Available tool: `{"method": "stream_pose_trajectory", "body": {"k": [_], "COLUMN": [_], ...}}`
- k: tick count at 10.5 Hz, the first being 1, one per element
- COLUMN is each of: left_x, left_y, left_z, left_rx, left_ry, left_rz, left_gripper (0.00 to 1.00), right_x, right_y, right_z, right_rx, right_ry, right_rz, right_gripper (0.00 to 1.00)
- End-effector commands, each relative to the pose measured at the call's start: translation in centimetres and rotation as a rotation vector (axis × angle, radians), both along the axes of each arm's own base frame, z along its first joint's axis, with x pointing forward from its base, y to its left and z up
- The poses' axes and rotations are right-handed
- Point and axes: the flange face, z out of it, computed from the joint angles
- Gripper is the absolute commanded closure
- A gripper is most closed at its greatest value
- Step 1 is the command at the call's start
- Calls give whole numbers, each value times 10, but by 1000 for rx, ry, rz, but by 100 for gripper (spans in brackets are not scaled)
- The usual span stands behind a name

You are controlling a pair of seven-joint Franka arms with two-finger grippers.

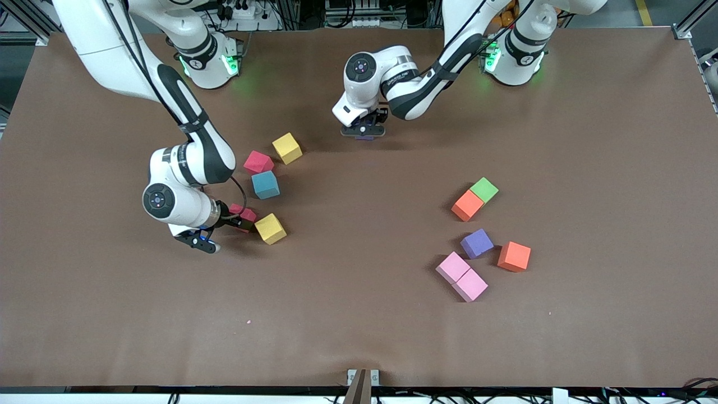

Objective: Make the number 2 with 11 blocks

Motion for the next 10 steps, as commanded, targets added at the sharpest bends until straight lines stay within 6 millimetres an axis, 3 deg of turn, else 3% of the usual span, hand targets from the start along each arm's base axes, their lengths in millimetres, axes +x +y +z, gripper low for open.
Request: {"method": "stream_pose_trajectory", "body": {"k": [1, 3, 6, 8, 10], "left_x": [13, 30, 79, 145, 201], "left_y": [-10, -15, 2, 50, 95], "left_z": [17, 47, 86, 96, 107], "left_rx": [43, 82, 120, 139, 123], "left_ry": [-1, -11, -23, -12, -32], "left_rz": [39, 47, 115, 235, 316], "left_gripper": [0, 0, 0, 0, 0], "right_x": [-4, -3, 2, -6, -28], "right_y": [7, 8, 17, 59, 107], "right_z": [1, 6, 47, 75, 93], "right_rx": [-13, -12, -5, -2, -4], "right_ry": [-15, -21, -34, -14, -5], "right_rz": [6, 8, 26, 96, 180], "right_gripper": [87, 93, 93, 93, 93]}}
